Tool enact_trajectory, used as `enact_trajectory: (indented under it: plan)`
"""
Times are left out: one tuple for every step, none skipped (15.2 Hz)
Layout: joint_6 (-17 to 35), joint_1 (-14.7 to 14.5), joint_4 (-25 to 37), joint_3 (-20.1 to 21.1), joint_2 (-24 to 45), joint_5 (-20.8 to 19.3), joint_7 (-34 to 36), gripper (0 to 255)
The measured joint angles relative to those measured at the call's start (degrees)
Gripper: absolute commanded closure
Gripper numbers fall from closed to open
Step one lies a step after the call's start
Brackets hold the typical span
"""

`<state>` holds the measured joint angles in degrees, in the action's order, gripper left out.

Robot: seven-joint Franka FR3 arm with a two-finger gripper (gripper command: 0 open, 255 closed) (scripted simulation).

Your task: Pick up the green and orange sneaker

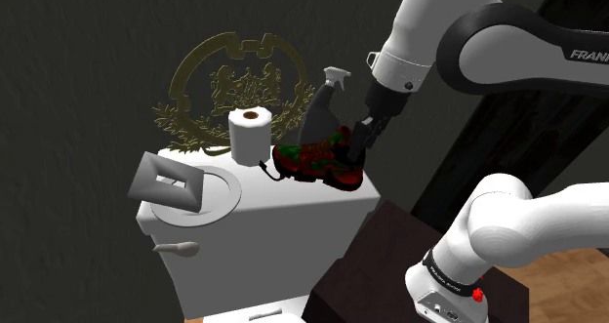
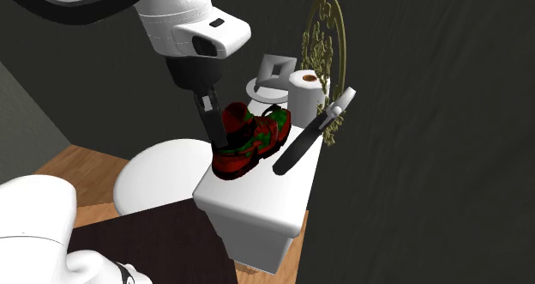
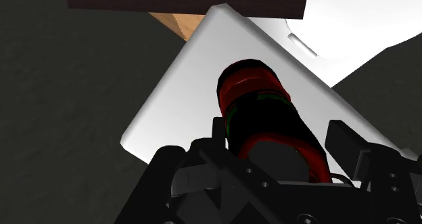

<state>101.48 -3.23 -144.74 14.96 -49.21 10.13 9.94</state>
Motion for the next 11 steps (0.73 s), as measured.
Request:
enact_trajectory:
  plan:
    - [-0.01,0.00,0.01,0.00,0.02,0.00,0.00,255]
    - [-0.01,0.00,0.03,0.00,0.03,0.00,0.00,255]
    - [0.00,-0.01,-0.02,-0.03,-0.03,0.01,-0.03,255]
    - [-0.40,0.02,0.25,-0.13,-0.03,-0.06,-0.08,255]
    - [-0.99,0.08,0.86,-0.23,0.06,-0.16,-0.07,255]
    - [-1.64,0.15,1.64,-0.32,0.24,-0.27,-0.05,255]
    - [-2.17,0.17,2.34,-0.30,0.41,-0.30,0.07,255]
    - [-2.84,0.21,2.91,-0.49,0.33,-0.43,0.00,255]
    - [-3.48,0.27,3.67,-0.59,0.45,-0.54,0.01,255]
    - [-4.31,0.30,4.49,-0.71,0.44,-0.64,0.04,255]
    - [-4.98,0.39,5.41,-0.81,0.71,-0.76,0.05,255]
